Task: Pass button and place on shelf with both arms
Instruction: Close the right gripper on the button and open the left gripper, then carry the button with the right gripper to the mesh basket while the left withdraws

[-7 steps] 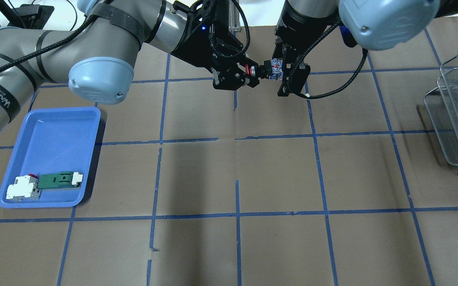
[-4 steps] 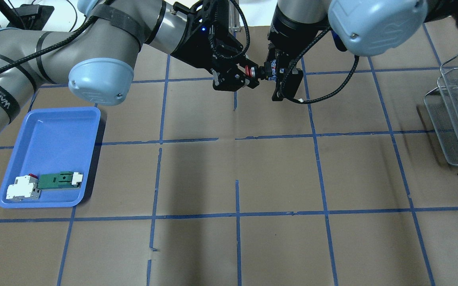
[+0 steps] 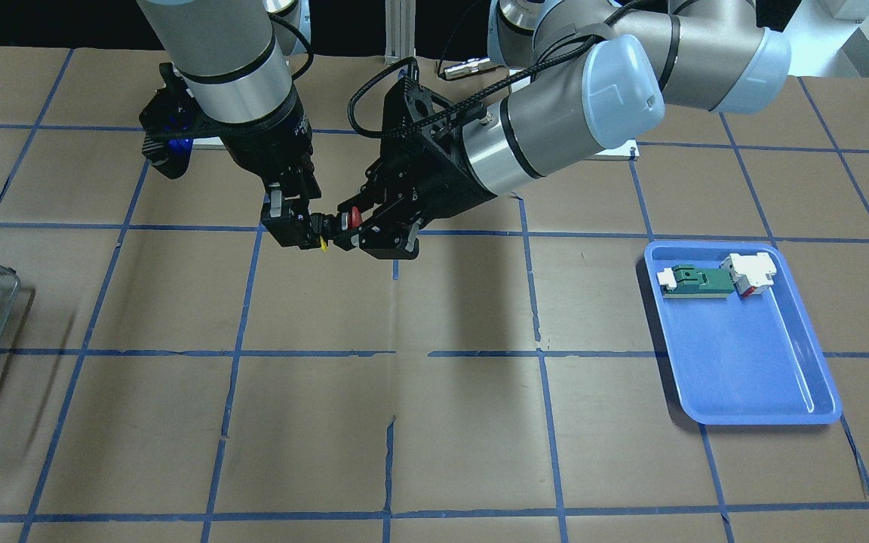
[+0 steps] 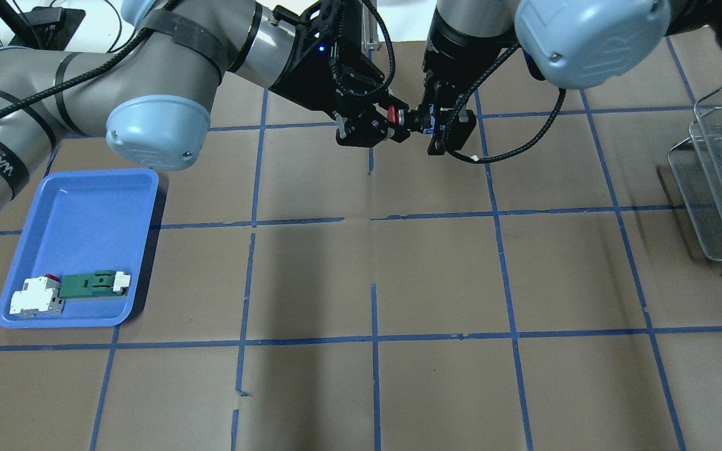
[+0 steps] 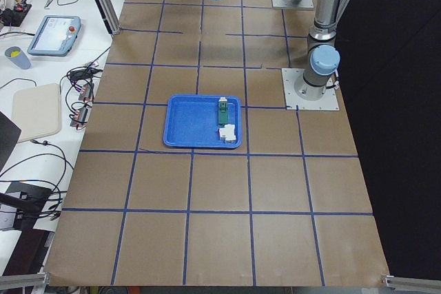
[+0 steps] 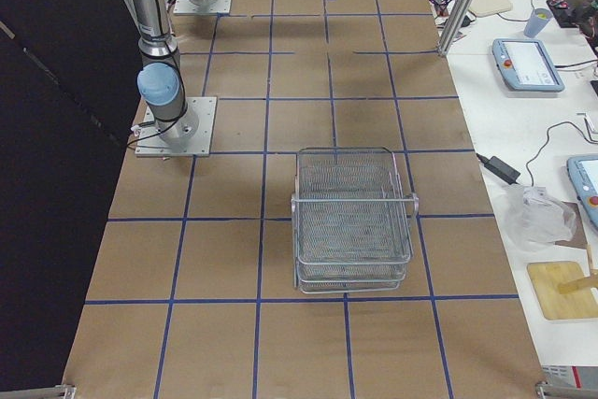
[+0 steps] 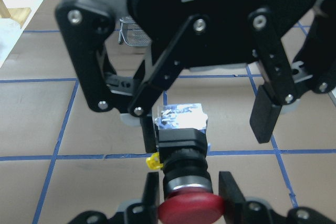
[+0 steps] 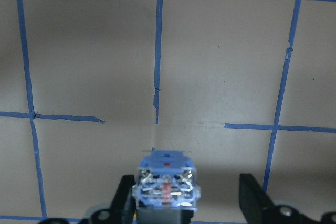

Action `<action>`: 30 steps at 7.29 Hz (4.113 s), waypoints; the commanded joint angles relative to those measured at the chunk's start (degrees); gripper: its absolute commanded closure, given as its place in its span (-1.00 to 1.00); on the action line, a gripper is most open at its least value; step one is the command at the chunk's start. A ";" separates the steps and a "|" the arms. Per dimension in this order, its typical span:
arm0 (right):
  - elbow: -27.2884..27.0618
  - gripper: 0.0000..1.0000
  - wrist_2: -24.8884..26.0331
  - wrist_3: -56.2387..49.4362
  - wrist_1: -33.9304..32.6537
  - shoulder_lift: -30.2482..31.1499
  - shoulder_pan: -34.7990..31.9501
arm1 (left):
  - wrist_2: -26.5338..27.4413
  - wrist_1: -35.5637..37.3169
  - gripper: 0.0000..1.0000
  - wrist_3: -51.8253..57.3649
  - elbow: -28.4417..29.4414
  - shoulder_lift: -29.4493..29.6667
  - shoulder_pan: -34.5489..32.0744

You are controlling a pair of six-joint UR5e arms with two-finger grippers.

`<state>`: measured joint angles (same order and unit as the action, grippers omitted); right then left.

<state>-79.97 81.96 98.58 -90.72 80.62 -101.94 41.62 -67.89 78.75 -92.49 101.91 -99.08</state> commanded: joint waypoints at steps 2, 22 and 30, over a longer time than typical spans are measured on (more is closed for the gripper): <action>0.16 1.00 -0.93 -0.06 0.10 0.24 0.25 | 0.04 0.04 1.00 -0.09 -0.77 -0.84 0.03; -0.62 1.00 9.17 -56.48 1.51 1.30 29.39 | 45.99 -15.78 -1.00 -43.41 6.27 -10.94 0.99; -0.80 1.00 9.27 -100.60 -12.82 -10.82 47.97 | 51.75 -21.57 -1.00 -80.57 5.21 -13.49 2.31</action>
<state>-80.70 91.32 -0.91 -102.29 71.47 -54.40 95.95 -88.21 2.50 -87.76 88.51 -97.27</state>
